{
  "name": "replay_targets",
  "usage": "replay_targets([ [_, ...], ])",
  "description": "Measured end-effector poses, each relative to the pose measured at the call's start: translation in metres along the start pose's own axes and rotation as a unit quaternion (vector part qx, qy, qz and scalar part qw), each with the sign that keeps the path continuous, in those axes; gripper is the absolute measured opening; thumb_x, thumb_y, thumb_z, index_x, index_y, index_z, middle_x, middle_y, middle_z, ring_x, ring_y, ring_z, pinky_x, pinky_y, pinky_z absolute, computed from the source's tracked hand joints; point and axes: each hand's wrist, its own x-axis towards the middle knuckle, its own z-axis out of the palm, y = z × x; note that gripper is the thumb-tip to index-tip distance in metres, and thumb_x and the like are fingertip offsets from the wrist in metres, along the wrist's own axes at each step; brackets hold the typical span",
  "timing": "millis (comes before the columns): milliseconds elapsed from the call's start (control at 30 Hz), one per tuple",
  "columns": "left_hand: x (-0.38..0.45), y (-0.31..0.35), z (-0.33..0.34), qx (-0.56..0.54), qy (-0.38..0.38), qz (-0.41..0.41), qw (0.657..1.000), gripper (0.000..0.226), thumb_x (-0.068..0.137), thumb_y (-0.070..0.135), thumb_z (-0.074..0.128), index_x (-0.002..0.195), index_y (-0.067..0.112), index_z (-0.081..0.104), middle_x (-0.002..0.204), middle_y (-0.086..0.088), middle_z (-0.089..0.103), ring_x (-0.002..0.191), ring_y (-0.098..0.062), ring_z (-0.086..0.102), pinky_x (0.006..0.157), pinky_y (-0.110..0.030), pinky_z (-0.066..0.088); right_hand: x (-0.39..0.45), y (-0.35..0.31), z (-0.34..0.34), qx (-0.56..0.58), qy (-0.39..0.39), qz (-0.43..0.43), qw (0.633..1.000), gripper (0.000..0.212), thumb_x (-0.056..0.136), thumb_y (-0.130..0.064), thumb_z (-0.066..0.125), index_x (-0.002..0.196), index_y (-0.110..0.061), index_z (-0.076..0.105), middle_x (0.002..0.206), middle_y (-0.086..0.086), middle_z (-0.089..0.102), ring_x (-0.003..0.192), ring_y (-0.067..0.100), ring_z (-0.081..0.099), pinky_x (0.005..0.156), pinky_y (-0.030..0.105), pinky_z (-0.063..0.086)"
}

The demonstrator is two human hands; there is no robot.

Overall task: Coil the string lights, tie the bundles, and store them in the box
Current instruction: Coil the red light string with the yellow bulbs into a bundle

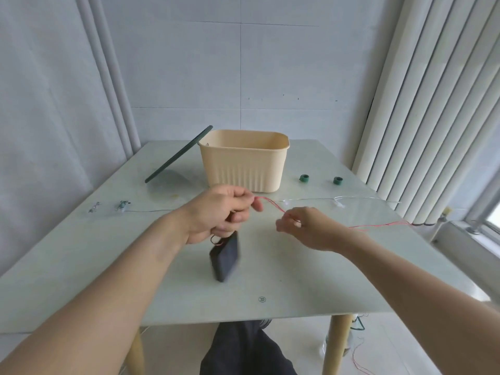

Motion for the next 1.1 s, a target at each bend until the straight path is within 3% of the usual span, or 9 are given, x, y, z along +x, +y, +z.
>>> replay_targets([
  [100, -0.003, 0.011, 0.004, -0.114, -0.022, 0.03, 0.993, 0.025, 0.105, 0.019, 0.038, 0.091, 0.009, 0.055, 0.055, 0.004, 0.03, 0.036, -0.005, 0.019, 0.039, -0.019, 0.009, 0.004, -0.019, -0.004, 0.166, 0.003, 0.003, 0.986, 0.041, 0.105, -0.032, 0.045, 0.075, -0.013, 0.068, 0.058, -0.004, 0.059, 0.051, 0.014, 0.053, 0.06, 0.029, 0.044],
  [200, -0.007, 0.007, 0.006, -0.238, -0.033, 0.069, 0.968, 0.021, 0.1, 0.019, 0.039, 0.085, 0.014, 0.053, 0.052, 0.007, 0.03, 0.036, -0.004, 0.019, 0.035, -0.019, 0.012, 0.001, -0.025, -0.018, 0.219, 0.017, 0.007, 0.975, 0.038, 0.1, -0.033, 0.057, 0.067, -0.016, 0.067, 0.048, -0.01, 0.042, 0.045, 0.011, 0.036, 0.051, 0.024, 0.032],
  [300, -0.011, -0.006, 0.007, -0.398, -0.026, 0.115, 0.91, 0.017, 0.092, 0.013, 0.039, 0.081, 0.017, 0.051, 0.049, 0.008, 0.03, 0.039, -0.007, 0.018, 0.039, -0.022, 0.013, -0.012, -0.018, -0.035, 0.145, 0.019, 0.01, 0.989, 0.042, 0.096, -0.044, 0.062, 0.066, -0.015, 0.065, 0.049, -0.005, 0.037, 0.046, 0.013, 0.034, 0.05, 0.025, 0.031],
  [400, -0.025, -0.02, 0.01, -0.47, 0.004, 0.141, 0.871, 0.019, 0.094, 0.014, 0.037, 0.081, 0.019, 0.05, 0.049, 0.008, 0.028, 0.041, -0.009, 0.013, 0.039, -0.022, 0.013, -0.041, 0.009, -0.06, 0.059, 0.078, 0.053, 0.994, 0.051, 0.087, -0.06, 0.062, 0.061, -0.016, 0.059, 0.052, -0.005, 0.039, 0.047, 0.011, 0.034, 0.051, 0.026, 0.03],
  [567, -0.052, -0.031, 0.036, -0.491, 0.033, 0.061, 0.868, 0.02, 0.095, 0.012, 0.039, 0.08, 0.017, 0.051, 0.048, 0.007, 0.025, 0.034, -0.009, 0.02, 0.039, -0.022, 0.013, -0.114, 0.05, -0.087, 0.073, 0.09, 0.134, 0.984, 0.055, 0.065, -0.066, 0.072, 0.063, -0.012, 0.062, 0.053, -0.004, 0.034, 0.053, 0.017, 0.029, 0.056, 0.028, 0.022],
  [667, -0.067, -0.03, 0.062, -0.495, 0.029, 0.041, 0.867, 0.022, 0.096, 0.012, 0.039, 0.079, 0.017, 0.052, 0.05, 0.008, 0.023, 0.035, -0.007, 0.021, 0.037, -0.022, 0.016, -0.15, 0.057, -0.086, 0.044, 0.068, 0.162, 0.983, 0.051, 0.081, -0.056, 0.068, 0.06, -0.01, 0.063, 0.049, -0.004, 0.033, 0.05, 0.018, 0.029, 0.055, 0.028, 0.023],
  [767, -0.083, -0.027, 0.084, -0.478, -0.004, 0.047, 0.877, 0.017, 0.095, 0.016, 0.042, 0.083, 0.015, 0.054, 0.053, 0.008, 0.023, 0.038, -0.007, 0.022, 0.038, -0.023, 0.019, -0.184, 0.062, -0.087, 0.112, 0.058, 0.172, 0.977, 0.049, 0.093, -0.045, 0.061, 0.062, -0.007, 0.066, 0.047, 0.001, 0.042, 0.045, 0.018, 0.031, 0.054, 0.027, 0.03],
  [933, -0.123, -0.019, 0.122, -0.355, -0.034, 0.077, 0.931, 0.018, 0.095, 0.015, 0.042, 0.09, 0.009, 0.058, 0.053, 0.005, 0.034, 0.038, -0.008, 0.029, 0.041, -0.022, 0.026, -0.234, 0.079, -0.082, 0.131, 0.054, 0.18, 0.973, 0.042, 0.086, -0.049, 0.058, 0.072, -0.014, 0.077, 0.062, 0.008, 0.067, 0.045, 0.019, 0.041, 0.046, 0.023, 0.038],
  [1100, -0.143, -0.029, 0.149, -0.391, -0.025, 0.068, 0.917, 0.023, 0.091, 0.016, 0.046, 0.094, 0.004, 0.065, 0.052, 0.003, 0.039, 0.033, -0.01, 0.035, 0.037, -0.022, 0.032, -0.249, 0.106, -0.054, 0.254, 0.061, 0.194, 0.946, 0.036, 0.088, -0.037, 0.062, 0.087, -0.004, 0.078, 0.069, 0.011, 0.06, 0.052, 0.018, 0.049, 0.056, 0.032, 0.043],
])
